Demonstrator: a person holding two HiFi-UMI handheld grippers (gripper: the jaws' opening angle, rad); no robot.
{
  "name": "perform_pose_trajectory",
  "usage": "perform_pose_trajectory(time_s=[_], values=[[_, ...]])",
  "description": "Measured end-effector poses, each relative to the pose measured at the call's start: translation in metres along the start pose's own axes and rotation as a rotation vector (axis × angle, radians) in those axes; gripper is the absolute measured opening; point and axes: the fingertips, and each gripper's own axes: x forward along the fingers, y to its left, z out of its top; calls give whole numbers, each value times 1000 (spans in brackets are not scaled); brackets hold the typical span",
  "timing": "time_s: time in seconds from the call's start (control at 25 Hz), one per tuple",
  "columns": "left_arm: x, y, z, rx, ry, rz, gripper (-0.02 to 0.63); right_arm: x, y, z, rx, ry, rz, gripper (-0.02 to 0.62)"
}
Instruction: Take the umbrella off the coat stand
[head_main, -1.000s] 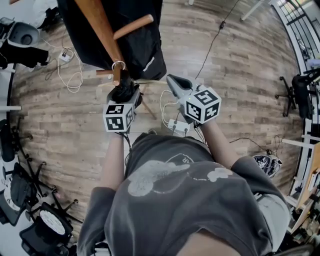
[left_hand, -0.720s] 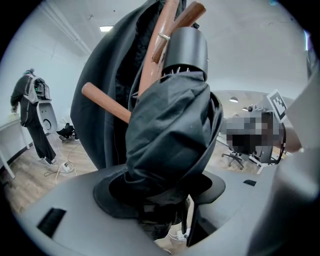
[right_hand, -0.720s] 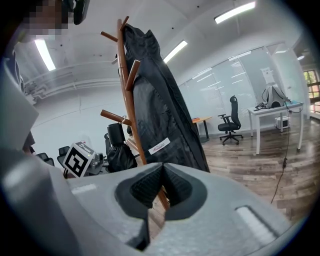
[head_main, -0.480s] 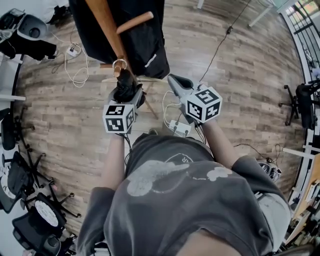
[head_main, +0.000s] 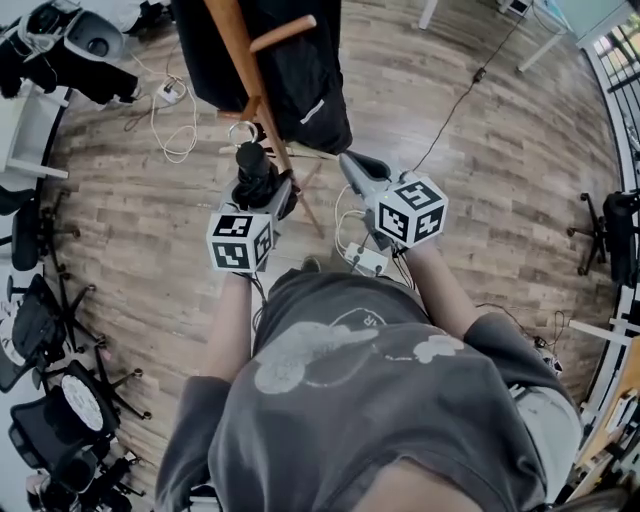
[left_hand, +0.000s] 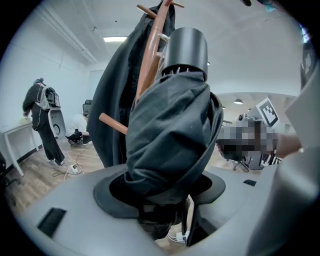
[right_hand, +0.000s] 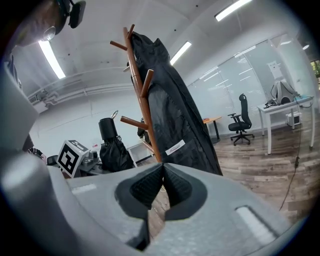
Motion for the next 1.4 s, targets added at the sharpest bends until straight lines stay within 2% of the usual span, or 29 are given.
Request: perform_pose_trajectory(time_s=[0.44, 0.68, 1.04, 1.4], values=[[-40, -42, -9, -28, -42, 82, 275, -38, 16, -6, -23, -10, 83, -2], [-74, -72, -24, -81, -75, 147, 273, -69, 34, -23, -32, 1, 150, -2], [-131, -124, -58, -162, -111, 281, 273, -118, 53, -54, -19, 54, 254, -2], [-190, -156, -90, -242, -135, 408, 273, -142, 85, -76, -42, 107, 362, -2]])
